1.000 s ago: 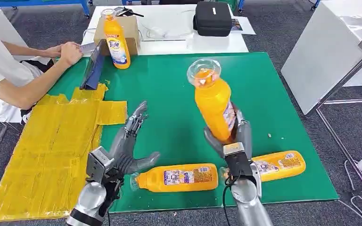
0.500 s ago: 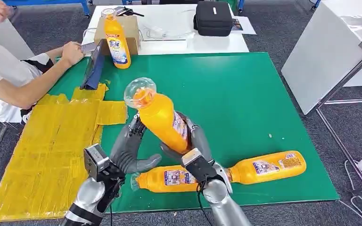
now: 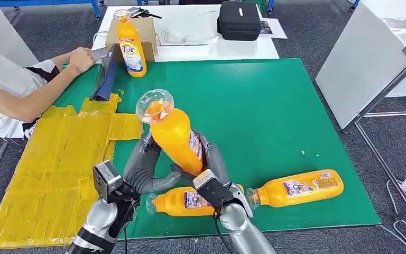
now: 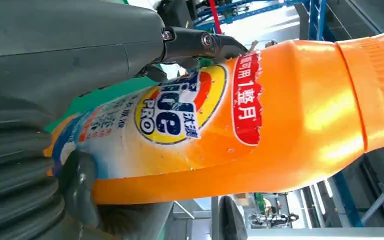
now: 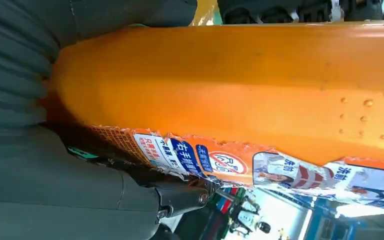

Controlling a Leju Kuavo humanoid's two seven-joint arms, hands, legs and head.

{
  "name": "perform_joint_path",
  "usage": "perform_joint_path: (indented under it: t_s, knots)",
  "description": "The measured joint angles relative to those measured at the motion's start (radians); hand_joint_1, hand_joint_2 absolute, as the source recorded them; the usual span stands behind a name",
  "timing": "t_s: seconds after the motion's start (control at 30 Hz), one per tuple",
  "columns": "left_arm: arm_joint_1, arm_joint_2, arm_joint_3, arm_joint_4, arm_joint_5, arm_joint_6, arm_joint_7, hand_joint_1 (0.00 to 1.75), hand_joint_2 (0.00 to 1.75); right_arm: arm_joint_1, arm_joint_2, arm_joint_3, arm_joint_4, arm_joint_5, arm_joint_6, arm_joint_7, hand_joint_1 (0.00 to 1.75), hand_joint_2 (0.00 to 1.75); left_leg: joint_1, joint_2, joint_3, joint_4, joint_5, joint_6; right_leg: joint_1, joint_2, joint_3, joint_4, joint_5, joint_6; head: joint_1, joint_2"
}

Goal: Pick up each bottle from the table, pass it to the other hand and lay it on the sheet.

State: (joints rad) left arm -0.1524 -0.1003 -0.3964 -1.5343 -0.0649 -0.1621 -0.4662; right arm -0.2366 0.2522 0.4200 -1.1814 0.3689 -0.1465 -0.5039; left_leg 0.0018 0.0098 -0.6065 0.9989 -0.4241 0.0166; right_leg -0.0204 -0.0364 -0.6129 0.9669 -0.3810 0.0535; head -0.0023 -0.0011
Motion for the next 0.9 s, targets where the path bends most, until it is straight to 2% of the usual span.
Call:
perform_joint_path:
  t_s: [0.13, 0.27, 0.3, 0.33, 0.47, 0.9]
  knots:
    - [-0.003, 0.0, 0.0, 0.0, -0.012, 0.013, -0.002, 0.0, 1.75, -0.006, 0.001, 0.015, 0.01, 0.033, -0.005, 0.0, 1.75, 1.75, 0.0, 0.0, 0.0, 0.0, 0.0, 0.0, 0.0, 0.0, 0.0, 0.0, 0.0, 0.0, 0.0, 0.0]
    - [-0.013, 0.0, 0.0, 0.003, -0.115, 0.135, -0.006, 0.0, 1.75, -0.012, 0.012, 0.063, 0.029, 0.094, -0.036, 0.011, 1.75, 1.75, 0.0, 0.0, 0.0, 0.0, 0.0, 0.0, 0.0, 0.0, 0.0, 0.0, 0.0, 0.0, 0.0, 0.0]
    - [-0.014, 0.0, 0.0, 0.003, -0.147, 0.175, -0.006, 0.09, 1.75, -0.013, 0.015, 0.076, 0.035, 0.097, -0.041, 0.018, 1.75, 1.75, 0.0, 0.0, 0.0, 0.0, 0.0, 0.0, 0.0, 0.0, -0.001, 0.0, 0.0, 0.0, 0.0, 0.0]
    - [-0.015, -0.002, 0.0, 0.006, -0.158, 0.196, -0.006, 1.75, 1.75, -0.018, 0.016, 0.084, 0.04, 0.097, -0.046, 0.023, 1.75, 1.75, 0.0, 0.0, 0.0, 0.0, 0.0, 0.0, 0.001, 0.0, -0.001, 0.0, 0.0, 0.0, 0.0, 0.0]
    - [-0.023, -0.012, 0.002, 0.023, -0.142, 0.261, -0.011, 1.75, 1.75, -0.035, 0.016, 0.098, 0.059, 0.086, -0.057, 0.027, 1.75, 1.75, 0.0, 0.001, 0.0, 0.0, 0.0, 0.0, 0.0, 0.0, -0.001, 0.0, 0.0, 0.0, 0.0, 0.0]
    - [-0.033, -0.031, 0.02, 0.072, -0.103, 0.301, -0.022, 1.75, 1.75, -0.058, 0.014, 0.106, 0.103, 0.076, -0.071, 0.029, 1.75, 1.75, 0.0, 0.002, 0.0, 0.0, 0.0, 0.0, 0.0, 0.0, -0.001, 0.0, 0.0, 0.0, 0.0, 0.0]
